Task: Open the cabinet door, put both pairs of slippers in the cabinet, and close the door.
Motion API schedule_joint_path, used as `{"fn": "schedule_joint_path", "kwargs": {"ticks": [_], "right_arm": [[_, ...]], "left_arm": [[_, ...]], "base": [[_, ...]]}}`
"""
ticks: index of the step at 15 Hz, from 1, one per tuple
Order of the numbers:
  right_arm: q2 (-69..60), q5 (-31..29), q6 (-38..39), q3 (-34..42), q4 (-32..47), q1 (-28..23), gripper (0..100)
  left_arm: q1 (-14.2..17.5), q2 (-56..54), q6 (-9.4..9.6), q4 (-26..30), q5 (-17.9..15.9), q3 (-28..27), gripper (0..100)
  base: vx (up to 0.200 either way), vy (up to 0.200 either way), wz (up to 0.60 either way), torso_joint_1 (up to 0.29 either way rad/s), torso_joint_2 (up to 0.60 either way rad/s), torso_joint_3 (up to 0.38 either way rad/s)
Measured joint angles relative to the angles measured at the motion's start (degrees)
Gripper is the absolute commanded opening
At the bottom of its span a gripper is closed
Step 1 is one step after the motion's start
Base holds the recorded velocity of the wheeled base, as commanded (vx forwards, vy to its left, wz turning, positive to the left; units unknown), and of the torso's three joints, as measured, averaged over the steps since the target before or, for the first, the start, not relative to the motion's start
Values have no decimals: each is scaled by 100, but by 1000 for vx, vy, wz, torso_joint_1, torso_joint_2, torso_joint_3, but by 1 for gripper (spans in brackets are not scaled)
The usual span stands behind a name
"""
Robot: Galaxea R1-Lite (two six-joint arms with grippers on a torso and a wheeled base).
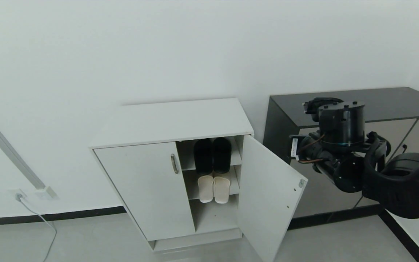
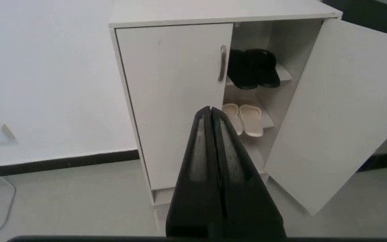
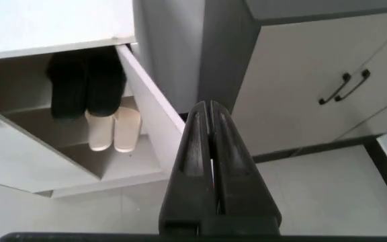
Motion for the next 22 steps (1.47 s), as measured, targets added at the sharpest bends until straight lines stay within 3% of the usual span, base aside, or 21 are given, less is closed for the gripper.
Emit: {"fn": "schedule_joint_path", "kwargs": {"ticks": [22], "right_arm": [[1880, 751, 290, -981, -49, -1090, 0]], "left_arm": [[0, 0, -18, 0, 4, 0, 0]], "base": [[-9, 0, 0, 0, 0, 0]]}}
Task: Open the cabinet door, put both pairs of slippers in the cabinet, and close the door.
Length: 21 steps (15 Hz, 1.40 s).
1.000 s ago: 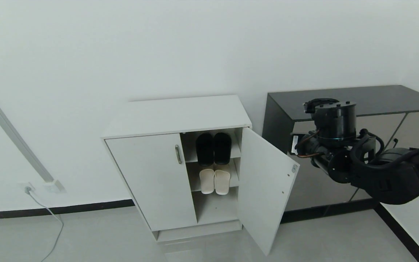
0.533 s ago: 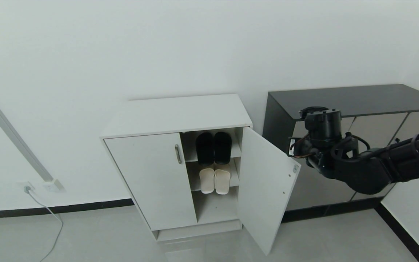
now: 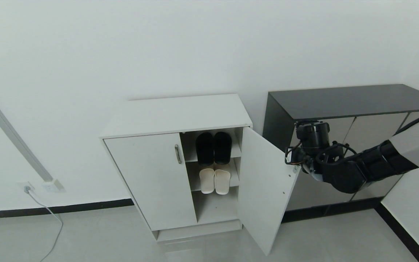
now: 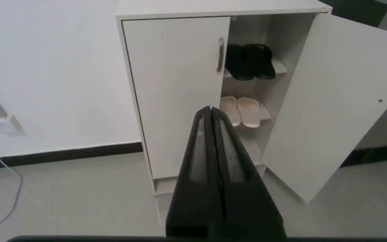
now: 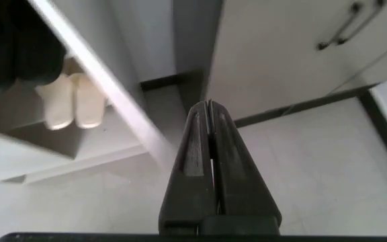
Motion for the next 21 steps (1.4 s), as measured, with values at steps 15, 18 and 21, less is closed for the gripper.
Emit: {"fn": "schedule_joint_path", "kwargs": {"ticks": [15, 18, 21], "right_arm": [[-82, -91, 60, 595, -325, 981, 0], [-369, 88, 61, 984, -433, 1497, 0], [-736, 566, 68, 1379, -471, 1903, 0]], "left_arm": [[0, 0, -6, 0, 2, 0, 0], [0, 0, -9, 0, 2, 0, 0], [0, 0, -9, 0, 2, 0, 0]], "base": [[0, 0, 0, 0, 0, 0], [0, 0, 0, 0, 0, 0], [0, 0, 0, 0, 0, 0]]}}
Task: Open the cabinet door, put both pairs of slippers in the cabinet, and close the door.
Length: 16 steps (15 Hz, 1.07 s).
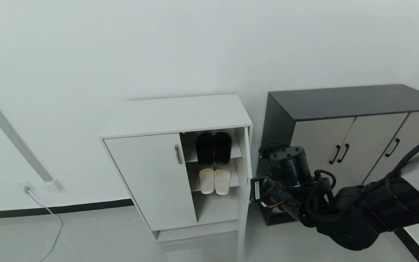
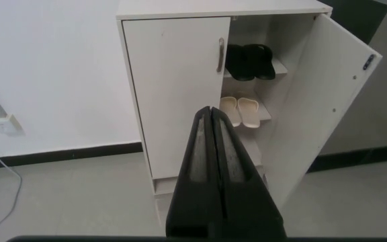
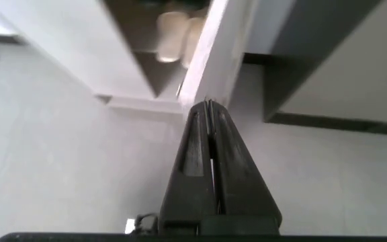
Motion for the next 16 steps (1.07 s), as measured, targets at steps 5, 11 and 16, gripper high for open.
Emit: {"fn": "schedule_joint_path", "kwargs": {"ticks": [5, 11, 16], "right_arm": [[-363, 190, -76, 446, -167, 302, 0], [-416, 197, -79, 488, -162, 324, 0], [-422, 149, -254, 518, -195, 284, 0]], "left_arm": [[0, 0, 0, 0, -2, 0, 0], [0, 0, 2, 0, -2, 0, 0], [0, 0, 0, 0, 0, 0, 0]], "base": [[0, 0, 0, 0, 0, 0], [0, 0, 500, 2, 1, 3], [0, 0, 0, 0, 0, 0]]}}
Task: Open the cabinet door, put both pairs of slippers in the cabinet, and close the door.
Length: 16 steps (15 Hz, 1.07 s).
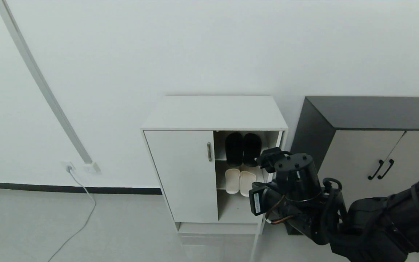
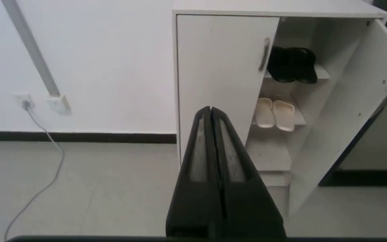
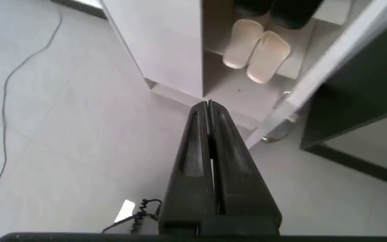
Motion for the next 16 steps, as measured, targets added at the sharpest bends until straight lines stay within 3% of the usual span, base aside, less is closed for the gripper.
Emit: {"fn": "schedule_joint_path", "kwargs": {"ticks": [5, 10, 16], "right_arm": [[-40, -482, -469, 13, -41, -265, 0], [-52, -534, -890, 201, 6, -656, 0], [369, -525, -883, 132, -24, -808, 0]], "left_arm": [[0, 0, 0, 0, 0, 0, 0], [0, 0, 0, 0, 0, 0, 0], [0, 0, 2, 0, 0, 0, 0]], "base": [[0, 0, 0, 0, 0, 0], [0, 0, 0, 0, 0, 0], [0, 0, 0, 0, 0, 0]]}}
